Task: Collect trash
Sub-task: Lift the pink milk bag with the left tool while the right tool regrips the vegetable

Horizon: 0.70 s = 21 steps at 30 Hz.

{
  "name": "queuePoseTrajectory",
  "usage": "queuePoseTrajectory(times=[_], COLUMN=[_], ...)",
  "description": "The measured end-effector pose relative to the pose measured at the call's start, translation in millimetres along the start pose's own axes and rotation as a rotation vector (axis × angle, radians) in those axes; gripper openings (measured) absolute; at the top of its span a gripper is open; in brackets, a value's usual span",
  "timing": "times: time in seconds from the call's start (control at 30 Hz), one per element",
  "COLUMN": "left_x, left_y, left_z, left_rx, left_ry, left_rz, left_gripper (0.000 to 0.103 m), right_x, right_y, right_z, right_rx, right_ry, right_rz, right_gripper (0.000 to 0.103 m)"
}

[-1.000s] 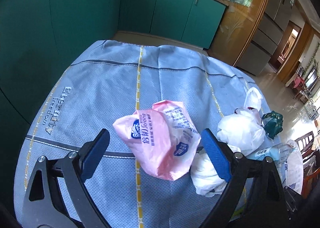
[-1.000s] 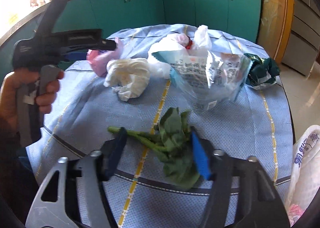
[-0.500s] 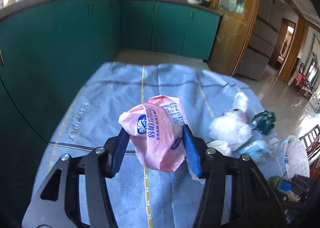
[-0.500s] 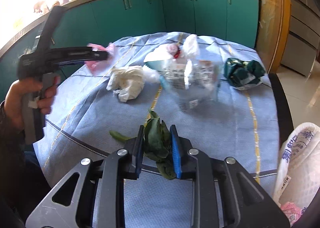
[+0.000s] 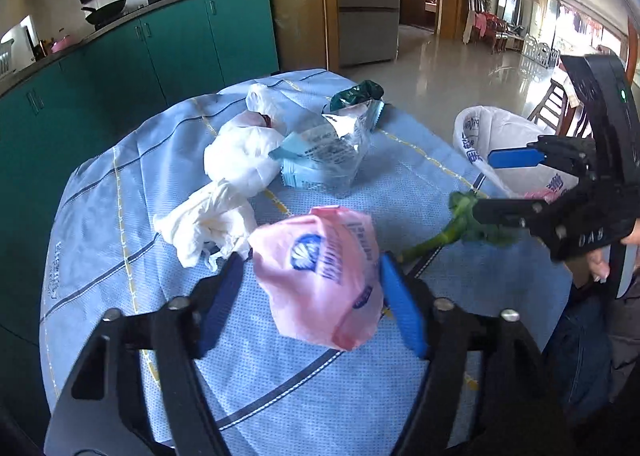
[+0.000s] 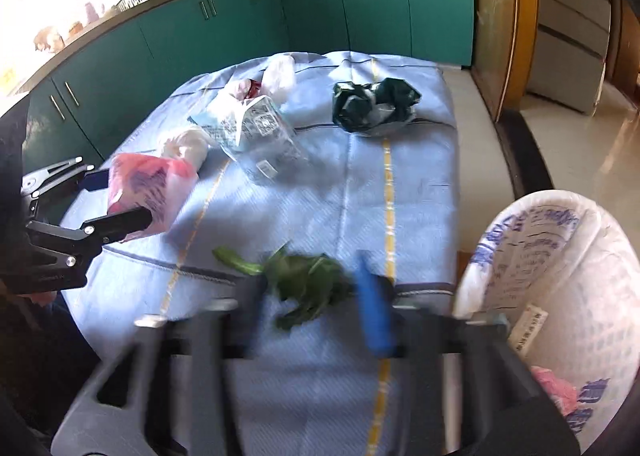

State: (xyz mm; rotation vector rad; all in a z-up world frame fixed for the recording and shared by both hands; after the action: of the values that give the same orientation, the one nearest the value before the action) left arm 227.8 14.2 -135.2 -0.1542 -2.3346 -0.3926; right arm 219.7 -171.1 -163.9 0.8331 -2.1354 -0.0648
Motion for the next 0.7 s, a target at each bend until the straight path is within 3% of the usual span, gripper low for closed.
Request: queuePoseTrajectory(times=[0.03, 0.33, 0.4, 0.47, 0.57, 0.6, 0.7], left_x=[-0.5, -22.5, -26.0, -28.2, -30.5, -30.9, -30.5], left_y=[1.2, -6.7, -11.1, -14.5, -16.0, -16.0, -15.0], left_z=[-0.6, 9.7, 12.2, 12.6, 14.2, 13.9, 12.7], left_rx=[0.015, -0.01, -0.026, -0.037, -0.041, -0.037, -0.03], left_ry=[0.005, 0.092, 0.102, 0.108, 0.116, 0.117, 0.11], left_rz=[0.003, 0.003, -0.002, -0.01, -0.022, -0.02, -0.03], left_gripper=[0.081, 0.085, 0.085, 0.085, 0.072, 0.067, 0.065], right_x=[-0.7, -44.4, -45.8, -44.6, -43.5, -42.6, -41.3], right_y=[1.3, 19.4, 23.8, 27.8, 27.5, 26.0, 26.9], right_z=[0.5, 14.7, 14.6, 14.3, 14.9, 14.9, 13.9], right_rx=[0.014, 0.084, 0.101, 0.11, 0.11, 0.106, 0.109], right_ry=[-0.003, 0.121, 0.122, 0.118, 0.116, 0.114, 0.112], right_rz=[0.013, 0.026, 0.021, 0.006, 0.002, 0.002, 0.003], right_gripper=[0.088, 0.087, 0.082, 0.065, 0.052, 0.051, 0.046])
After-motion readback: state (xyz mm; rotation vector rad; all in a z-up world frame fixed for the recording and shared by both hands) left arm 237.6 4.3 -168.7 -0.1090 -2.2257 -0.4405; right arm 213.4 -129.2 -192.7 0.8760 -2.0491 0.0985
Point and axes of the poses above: each gripper's, at about its wrist camera, not at the fingertips, and x roughly against the way its jaws point, y to its left, z to its underside, the point moved 5 cm from there along -x, roughly the way its jaws point, and after that the axes turned 14 degrees about -z, right-handed, at the moved point
